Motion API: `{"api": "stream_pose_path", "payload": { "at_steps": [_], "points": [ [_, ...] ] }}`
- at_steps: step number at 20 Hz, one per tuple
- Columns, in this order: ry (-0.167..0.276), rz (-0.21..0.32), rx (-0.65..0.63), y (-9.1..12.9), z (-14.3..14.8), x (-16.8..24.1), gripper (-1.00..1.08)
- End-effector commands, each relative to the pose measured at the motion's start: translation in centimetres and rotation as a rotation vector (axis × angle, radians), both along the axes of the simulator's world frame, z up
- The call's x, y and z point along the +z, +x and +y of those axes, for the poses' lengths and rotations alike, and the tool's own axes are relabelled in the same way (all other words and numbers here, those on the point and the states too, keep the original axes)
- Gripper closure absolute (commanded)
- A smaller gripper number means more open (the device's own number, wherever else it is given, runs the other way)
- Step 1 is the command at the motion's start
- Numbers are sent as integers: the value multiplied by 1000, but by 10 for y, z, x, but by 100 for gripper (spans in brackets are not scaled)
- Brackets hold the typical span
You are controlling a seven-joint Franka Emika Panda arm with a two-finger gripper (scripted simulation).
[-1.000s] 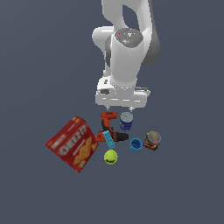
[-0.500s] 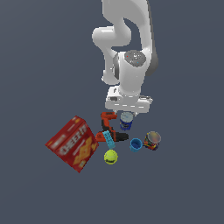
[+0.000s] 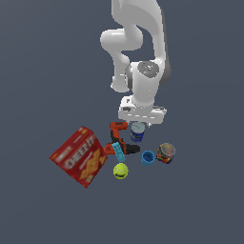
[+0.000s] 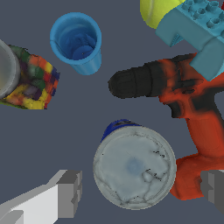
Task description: Pick up a designated object from a clutter of objects.
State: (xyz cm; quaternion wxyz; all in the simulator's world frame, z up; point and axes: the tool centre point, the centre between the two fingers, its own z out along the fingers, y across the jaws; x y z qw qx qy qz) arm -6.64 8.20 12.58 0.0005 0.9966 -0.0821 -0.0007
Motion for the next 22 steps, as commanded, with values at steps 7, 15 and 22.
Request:
{"api": "stream_pose_path", "payload": {
  "at_steps": [7, 15, 22],
  "points": [
    [0, 0, -1, -1, 0, -8, -92],
    [1, -1, -2, -2, 1, -42, -92],
    [1, -1, -2, -2, 1, -52, 108]
  ]
}}
